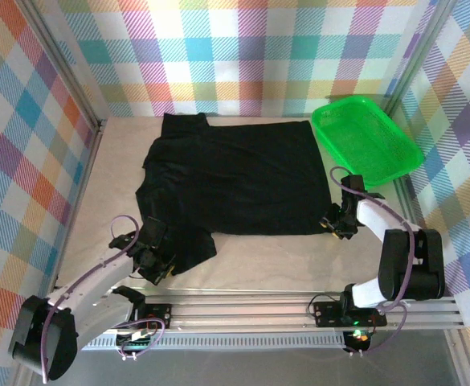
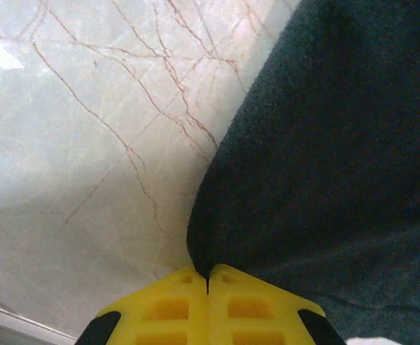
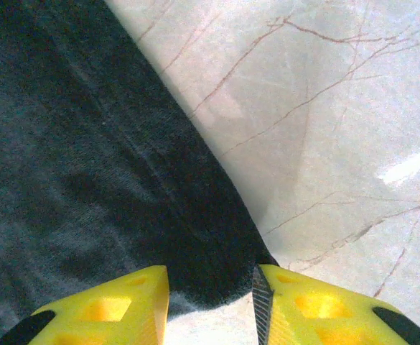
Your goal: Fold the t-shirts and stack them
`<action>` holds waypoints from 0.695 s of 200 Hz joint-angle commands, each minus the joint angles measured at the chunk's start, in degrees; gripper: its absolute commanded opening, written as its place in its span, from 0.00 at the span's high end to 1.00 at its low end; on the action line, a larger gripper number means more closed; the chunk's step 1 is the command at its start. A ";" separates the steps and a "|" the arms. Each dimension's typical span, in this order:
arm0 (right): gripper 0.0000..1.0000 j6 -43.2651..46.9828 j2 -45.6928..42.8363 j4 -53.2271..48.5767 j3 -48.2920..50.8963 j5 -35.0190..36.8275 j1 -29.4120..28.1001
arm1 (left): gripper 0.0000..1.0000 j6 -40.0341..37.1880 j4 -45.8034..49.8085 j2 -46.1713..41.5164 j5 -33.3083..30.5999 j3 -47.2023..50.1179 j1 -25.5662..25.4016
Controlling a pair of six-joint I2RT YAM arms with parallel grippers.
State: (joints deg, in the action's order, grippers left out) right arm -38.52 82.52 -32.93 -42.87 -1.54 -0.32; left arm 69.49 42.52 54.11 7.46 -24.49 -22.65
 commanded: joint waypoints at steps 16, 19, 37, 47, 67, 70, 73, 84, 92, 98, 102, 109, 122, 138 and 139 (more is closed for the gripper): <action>0.68 0.19 4.29 2.04 -1.16 2.26 0.46 | 1.00 1.33 7.54 -6.48 1.93 0.50 -0.72; 0.70 0.20 4.58 2.19 -1.20 2.20 0.38 | 1.00 1.49 7.86 -6.73 2.14 0.42 -0.72; 0.83 0.55 5.97 2.53 -1.94 1.36 0.35 | 1.00 1.96 11.30 -8.41 2.73 -0.65 -0.72; 0.91 0.38 5.74 1.12 -2.31 1.50 0.32 | 1.00 2.04 14.58 -9.62 2.50 -1.84 -0.80; 1.00 -0.54 1.85 -1.69 -1.45 3.18 -0.35 | 1.00 2.19 20.89 -12.40 2.33 -3.62 -0.81; 1.00 -0.65 1.10 -2.15 -1.23 3.47 -0.55 | 1.00 2.14 21.53 -12.84 2.56 -3.71 -0.81; 1.00 -0.79 0.33 -2.67 -1.03 3.81 -0.76 | 1.00 2.21 22.05 -13.29 2.78 -3.72 -0.81; 1.00 -1.30 -2.38 -4.88 -0.35 4.63 -1.54 | 1.00 2.44 23.72 -15.00 3.71 -3.73 -0.89; 1.00 -1.66 -4.27 -6.48 0.12 4.87 -2.02 | 1.00 2.89 24.53 -16.39 4.49 -3.70 -1.19; 1.00 -2.19 -5.71 -7.75 0.47 5.04 -2.37 | 1.00 3.21 25.25 -17.37 4.85 -3.72 -1.41; 1.00 -2.46 -6.72 -8.56 0.78 5.12 -2.67 | 1.00 3.53 25.84 -17.93 5.10 -3.87 -1.61; 1.00 -2.96 -8.44 -9.95 1.28 5.16 -3.13 | 1.00 3.84 26.91 -18.73 5.31 -4.18 -1.93; 1.00 -4.21 -11.39 -13.12 1.88 5.40 -3.82 | 1.00 3.86 29.17 -20.01 5.04 -5.55 -2.63; 1.00 -5.94 -15.35 -16.79 2.50 5.81 -4.74 | 1.00 3.83 31.50 -20.85 3.65 -7.63 -3.86; 1.00 -6.03 -15.58 -17.03 2.56 5.79 -4.81 | 1.00 3.82 31.54 -20.96 3.54 -7.79 -3.87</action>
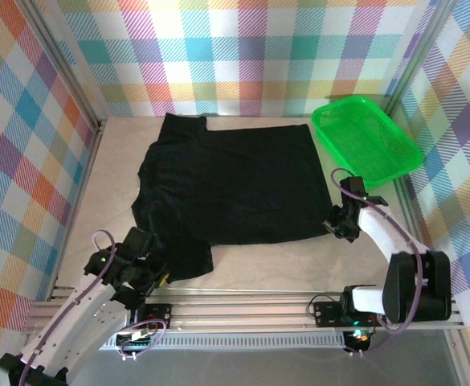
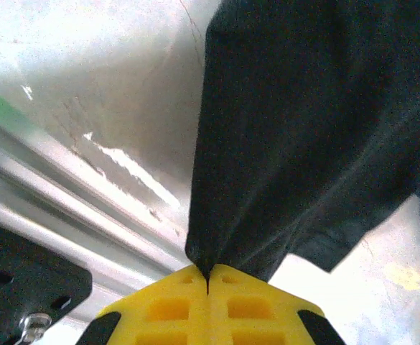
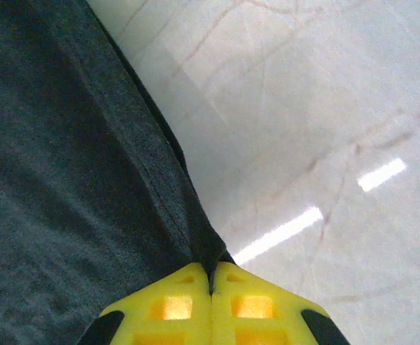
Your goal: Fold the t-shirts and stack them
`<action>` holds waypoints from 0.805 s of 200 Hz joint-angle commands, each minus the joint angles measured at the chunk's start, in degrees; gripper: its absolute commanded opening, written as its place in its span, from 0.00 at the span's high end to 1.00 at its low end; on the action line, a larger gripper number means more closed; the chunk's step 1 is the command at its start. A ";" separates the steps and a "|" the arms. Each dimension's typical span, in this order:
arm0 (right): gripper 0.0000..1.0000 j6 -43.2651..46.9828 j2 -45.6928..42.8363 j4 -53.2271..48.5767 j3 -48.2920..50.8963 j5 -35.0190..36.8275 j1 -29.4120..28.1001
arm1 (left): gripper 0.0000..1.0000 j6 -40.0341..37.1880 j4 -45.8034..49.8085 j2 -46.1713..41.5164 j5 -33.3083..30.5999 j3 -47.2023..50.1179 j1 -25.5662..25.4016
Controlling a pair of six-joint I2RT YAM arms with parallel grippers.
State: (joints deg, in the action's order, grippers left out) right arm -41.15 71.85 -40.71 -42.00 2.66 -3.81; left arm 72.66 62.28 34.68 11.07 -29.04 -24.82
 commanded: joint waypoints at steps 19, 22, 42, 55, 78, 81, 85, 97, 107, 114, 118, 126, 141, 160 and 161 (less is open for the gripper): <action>1.00 -4.27 -8.56 -10.48 2.26 1.54 -2.07 | 1.00 0.59 10.31 -2.25 -2.53 -5.67 -1.81; 1.00 -4.40 -8.67 -10.55 2.18 1.54 -2.12 | 1.00 0.63 9.45 -2.12 -2.84 -5.90 -1.75; 1.00 -3.01 -7.53 -8.87 1.41 0.30 -2.16 | 1.00 1.16 2.43 0.69 -6.14 -8.55 -1.79; 1.00 -1.23 -4.84 -7.03 -0.11 -1.44 -2.23 | 1.00 0.92 -3.28 4.35 -8.72 -11.27 -1.72; 1.00 1.39 0.45 -7.06 -5.07 -1.90 -2.25 | 1.00 -0.53 -13.07 14.69 -9.68 -16.84 -0.61; 1.00 1.60 0.93 -7.00 -5.68 -1.75 -2.25 | 1.00 -1.04 -13.96 16.15 -9.59 -17.68 -0.26; 1.00 1.75 1.34 -7.02 -6.40 -1.40 -2.19 | 1.00 -1.65 -15.05 18.03 -9.44 -18.59 0.25; 1.00 2.36 2.85 -7.02 -8.78 -0.77 -2.16 | 1.00 -3.70 -17.86 23.19 -9.24 -22.36 1.84; 1.00 2.69 4.37 -7.13 -11.04 -0.44 -2.16 | 1.00 -5.41 -19.37 26.68 -9.15 -25.32 3.56; 1.00 2.82 5.66 -7.15 -12.60 -0.36 -2.16 | 1.00 -6.48 -20.36 29.15 -8.72 -27.36 4.88; 1.00 2.83 6.41 -7.14 -13.37 -0.31 -2.11 | 1.00 -7.02 -20.87 30.47 -8.35 -28.41 5.78; 1.00 2.83 7.97 -7.26 -15.21 -0.21 -1.98 | 1.00 -8.26 -21.28 32.94 -7.77 -30.74 7.20; 1.00 2.99 10.69 -7.20 -18.51 -0.02 -1.82 | 1.00 -11.00 -21.82 37.17 -6.85 -35.07 9.28; 1.00 3.01 14.02 -6.85 -22.17 0.57 -1.55 | 1.00 -13.65 -21.92 41.94 -5.89 -40.08 11.37; 1.00 3.05 14.19 -6.84 -22.43 0.59 -1.51 | 1.00 -13.76 -21.93 42.13 -5.93 -40.19 11.46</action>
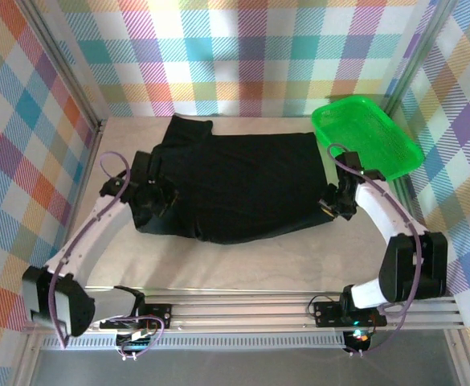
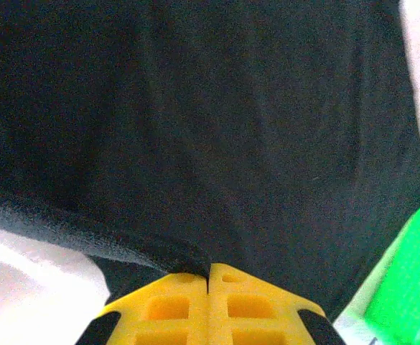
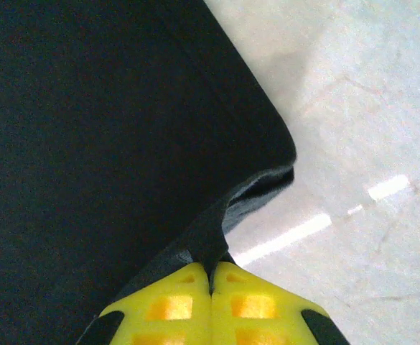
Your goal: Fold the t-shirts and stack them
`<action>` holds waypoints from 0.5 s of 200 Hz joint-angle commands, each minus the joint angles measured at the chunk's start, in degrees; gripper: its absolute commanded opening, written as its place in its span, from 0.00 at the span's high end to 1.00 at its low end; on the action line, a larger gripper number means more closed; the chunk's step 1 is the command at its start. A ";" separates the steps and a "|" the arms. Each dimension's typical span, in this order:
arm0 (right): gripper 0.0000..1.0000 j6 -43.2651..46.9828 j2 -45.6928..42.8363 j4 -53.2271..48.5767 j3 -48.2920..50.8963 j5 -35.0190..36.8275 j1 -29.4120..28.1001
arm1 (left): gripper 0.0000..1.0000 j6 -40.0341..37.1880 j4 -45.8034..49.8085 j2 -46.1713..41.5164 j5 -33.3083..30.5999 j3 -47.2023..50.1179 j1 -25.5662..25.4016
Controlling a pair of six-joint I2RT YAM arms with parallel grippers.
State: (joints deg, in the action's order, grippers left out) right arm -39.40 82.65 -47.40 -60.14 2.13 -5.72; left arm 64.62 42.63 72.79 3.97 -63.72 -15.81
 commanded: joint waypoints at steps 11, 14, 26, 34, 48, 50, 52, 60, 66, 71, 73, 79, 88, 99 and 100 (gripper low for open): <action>1.00 1.25 5.26 -0.15 -6.39 1.50 0.74 | 1.00 -6.68 -2.37 6.05 1.22 -7.57 3.51; 1.00 1.25 5.85 -0.15 -6.99 1.53 0.83 | 1.00 -6.84 -2.44 6.45 1.30 -8.01 3.84; 1.00 1.39 8.02 0.02 -9.07 1.59 1.30 | 1.00 -7.54 -2.93 8.05 1.36 -9.43 4.92; 1.00 1.41 9.45 0.03 -10.43 1.55 1.47 | 1.00 -8.05 -3.05 9.04 1.31 -10.51 5.62; 1.00 1.69 11.85 0.02 -12.62 1.73 1.70 | 1.00 -8.96 -3.59 10.68 1.31 -12.04 6.63; 1.00 1.69 12.25 0.02 -13.01 1.73 1.70 | 1.00 -9.09 -3.67 10.94 1.31 -12.13 6.77; 1.00 1.74 12.60 0.02 -13.21 1.78 1.75 | 1.00 -9.16 -3.69 11.13 1.26 -12.37 6.87; 1.00 1.84 13.97 0.03 -14.29 1.83 1.75 | 1.00 -9.65 -3.79 12.04 1.09 -13.12 7.33; 1.00 1.72 14.93 -0.10 -15.19 1.85 1.76 | 1.00 -10.05 -3.95 12.78 1.13 -13.69 7.60; 1.00 1.75 15.65 -0.17 -15.81 1.90 1.86 | 1.00 -10.28 -3.95 13.39 1.09 -14.08 7.86; 1.00 1.75 15.99 -0.22 -16.06 1.91 1.89 | 1.00 -10.41 -3.96 13.53 1.05 -14.20 7.96; 1.00 1.78 16.70 -0.24 -16.77 1.99 1.85 | 1.00 -10.69 -4.15 14.07 1.02 -14.45 8.28; 1.00 1.70 17.75 -0.37 -17.73 2.10 1.94 | 1.00 -11.12 -4.55 14.82 1.08 -14.65 8.67; 1.00 1.45 18.87 -0.50 -18.82 2.13 2.09 | 1.00 -11.52 -5.31 15.63 1.19 -14.76 9.04; 1.00 1.44 19.00 -0.54 -18.89 2.11 2.10 | 1.00 -11.53 -5.38 15.71 1.21 -14.76 9.09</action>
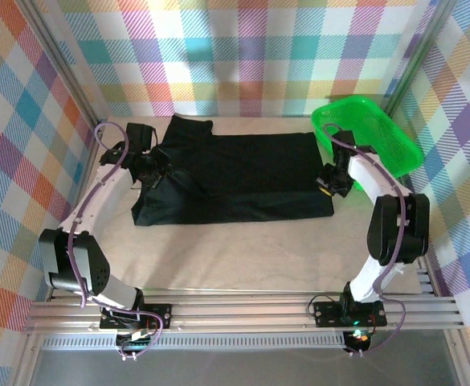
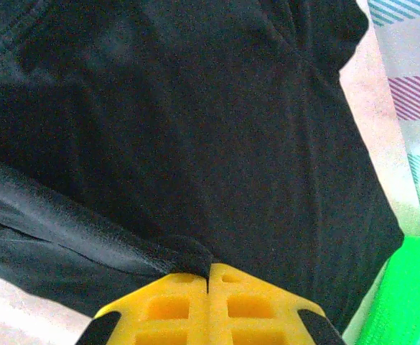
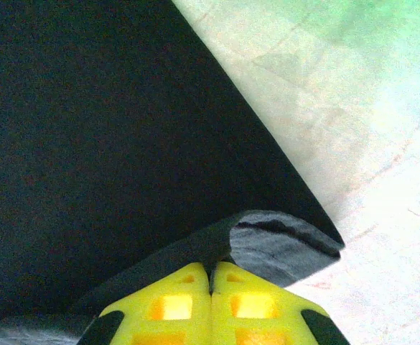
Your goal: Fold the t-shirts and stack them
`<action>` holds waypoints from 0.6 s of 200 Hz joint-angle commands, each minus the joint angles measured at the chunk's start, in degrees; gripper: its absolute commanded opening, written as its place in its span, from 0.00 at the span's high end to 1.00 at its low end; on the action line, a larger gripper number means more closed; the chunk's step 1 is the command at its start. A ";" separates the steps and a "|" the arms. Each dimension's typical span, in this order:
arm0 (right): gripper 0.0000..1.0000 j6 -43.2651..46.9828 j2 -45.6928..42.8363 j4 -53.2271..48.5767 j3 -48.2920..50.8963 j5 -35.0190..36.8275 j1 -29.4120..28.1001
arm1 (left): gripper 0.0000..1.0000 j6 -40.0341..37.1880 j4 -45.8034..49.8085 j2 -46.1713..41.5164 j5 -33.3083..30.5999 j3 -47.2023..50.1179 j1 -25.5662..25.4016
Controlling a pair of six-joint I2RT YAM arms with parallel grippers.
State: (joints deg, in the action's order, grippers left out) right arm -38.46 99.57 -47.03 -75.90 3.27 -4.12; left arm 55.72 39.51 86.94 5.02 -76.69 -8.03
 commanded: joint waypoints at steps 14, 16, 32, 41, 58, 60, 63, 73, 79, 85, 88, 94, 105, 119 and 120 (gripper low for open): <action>1.00 0.26 3.48 -1.29 -4.35 1.01 0.49 | 1.00 -3.23 -2.57 2.76 0.36 -2.25 1.80; 1.00 0.23 3.62 -1.31 -4.46 0.97 0.44 | 1.00 -3.29 -2.59 2.83 0.35 -2.37 1.79; 1.00 -0.11 4.76 -1.73 -5.38 1.67 0.46 | 1.00 -3.86 -2.59 3.91 0.17 -3.22 2.27; 1.00 -0.27 5.18 -1.92 -5.74 2.12 0.55 | 1.00 -4.04 -2.66 4.52 0.03 -3.49 2.53; 1.00 -0.56 5.85 -2.02 -6.18 2.58 0.60 | 1.00 -4.31 -2.94 5.64 0.16 -4.11 3.10; 1.00 -0.61 5.86 -2.06 -6.23 2.57 0.60 | 1.00 -4.37 -3.05 5.79 0.17 -4.16 3.15; 1.00 -0.64 5.98 -2.10 -6.32 2.60 0.60 | 1.00 -4.39 -3.18 5.98 0.23 -4.26 3.24; 1.00 -0.62 6.45 -2.28 -6.61 2.80 0.66 | 1.00 -4.61 -3.68 6.59 0.54 -4.64 3.37; 1.00 -0.72 6.68 -2.45 -6.80 2.91 0.69 | 1.00 -4.81 -3.82 7.10 0.65 -5.00 3.42; 1.00 -0.74 6.85 -2.54 -6.89 3.02 0.75 | 1.00 -4.96 -3.91 7.65 0.90 -5.31 3.55; 1.00 -0.74 7.00 -2.54 -6.96 3.06 0.70 | 1.00 -5.05 -3.98 7.83 1.00 -5.52 3.54; 1.00 -0.85 7.17 -2.54 -7.03 3.24 0.71 | 1.00 -5.29 -4.22 8.32 1.28 -5.79 3.64; 1.00 -0.92 7.46 -2.55 -7.12 3.41 0.87 | 1.00 -5.55 -4.67 9.21 1.68 -6.35 3.72; 1.00 -1.00 7.81 -2.46 -7.33 3.64 0.87 | 1.00 -5.96 -5.38 10.46 2.11 -7.18 3.85; 1.00 -1.00 7.91 -2.46 -7.33 3.61 0.87 | 1.00 -5.97 -5.35 10.58 2.15 -7.21 3.92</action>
State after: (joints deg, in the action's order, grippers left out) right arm -38.54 106.37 -48.12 -81.36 5.23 -3.90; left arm 51.51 36.40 95.66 5.80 -81.47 -5.08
